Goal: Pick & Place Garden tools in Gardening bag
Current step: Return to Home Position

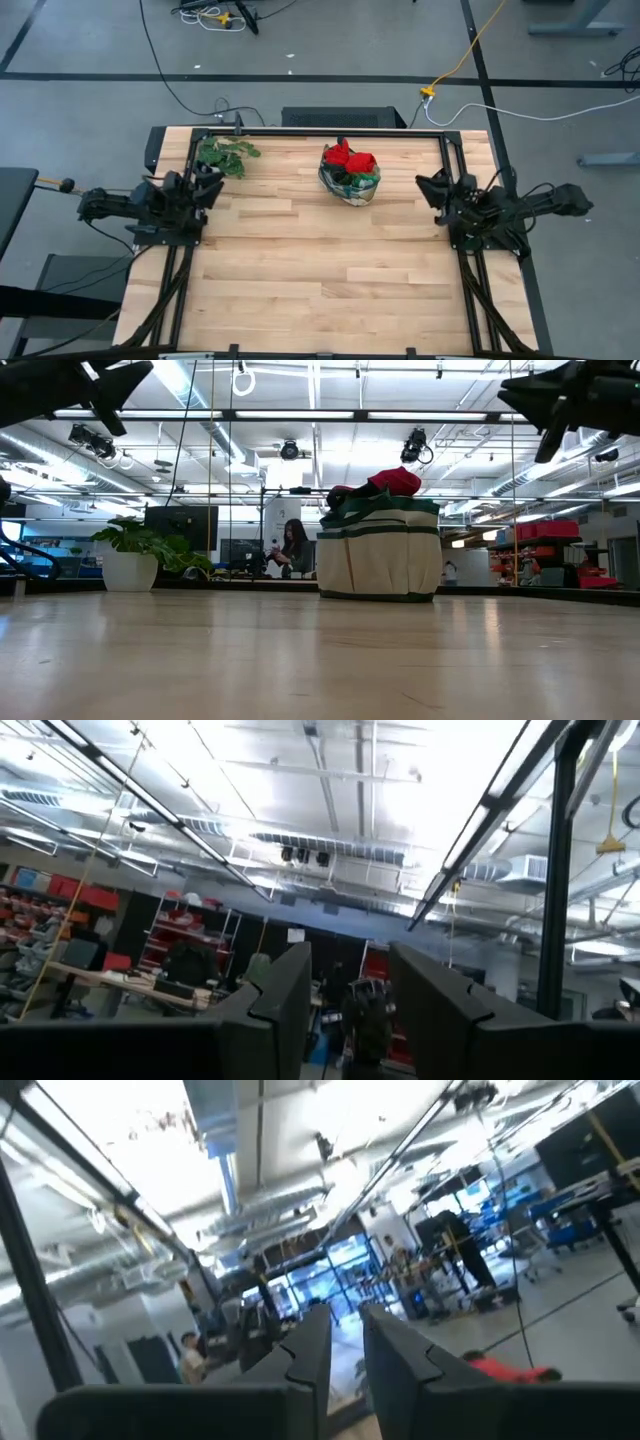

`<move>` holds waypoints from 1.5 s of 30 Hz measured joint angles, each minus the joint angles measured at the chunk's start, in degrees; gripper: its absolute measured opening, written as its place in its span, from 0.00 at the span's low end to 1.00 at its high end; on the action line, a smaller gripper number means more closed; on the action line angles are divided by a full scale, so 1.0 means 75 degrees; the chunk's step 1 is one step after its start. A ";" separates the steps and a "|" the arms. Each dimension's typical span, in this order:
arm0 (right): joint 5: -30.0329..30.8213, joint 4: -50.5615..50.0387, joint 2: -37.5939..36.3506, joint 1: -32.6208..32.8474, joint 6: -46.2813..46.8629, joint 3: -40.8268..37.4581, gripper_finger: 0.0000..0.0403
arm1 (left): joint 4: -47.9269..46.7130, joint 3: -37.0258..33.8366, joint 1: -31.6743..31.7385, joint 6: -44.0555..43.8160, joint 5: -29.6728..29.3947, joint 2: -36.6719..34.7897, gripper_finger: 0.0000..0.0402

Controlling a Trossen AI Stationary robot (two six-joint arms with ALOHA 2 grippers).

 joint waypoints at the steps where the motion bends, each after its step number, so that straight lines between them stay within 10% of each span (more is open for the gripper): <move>1: -0.0003 -0.0077 -0.0200 -0.0045 0.0001 0.0000 0.16 | -0.0041 0.0000 0.0001 0.0001 0.0009 0.0005 0.35; 9: -0.0008 -0.0884 -0.1916 -0.0630 0.0000 0.0003 0.16 | -0.0031 0.0000 0.0002 0.0001 0.0006 0.0010 0.35; 29: 0.0106 -0.1074 -0.1907 -0.1127 -0.0264 0.0012 0.16 | -0.0077 0.0000 0.1437 0.0007 0.0152 0.0007 0.35; 45: -0.2608 -0.5137 -0.1909 -0.1124 -0.2119 0.0003 0.16 | -0.0083 -0.0003 0.1920 0.0007 0.0125 0.0010 0.35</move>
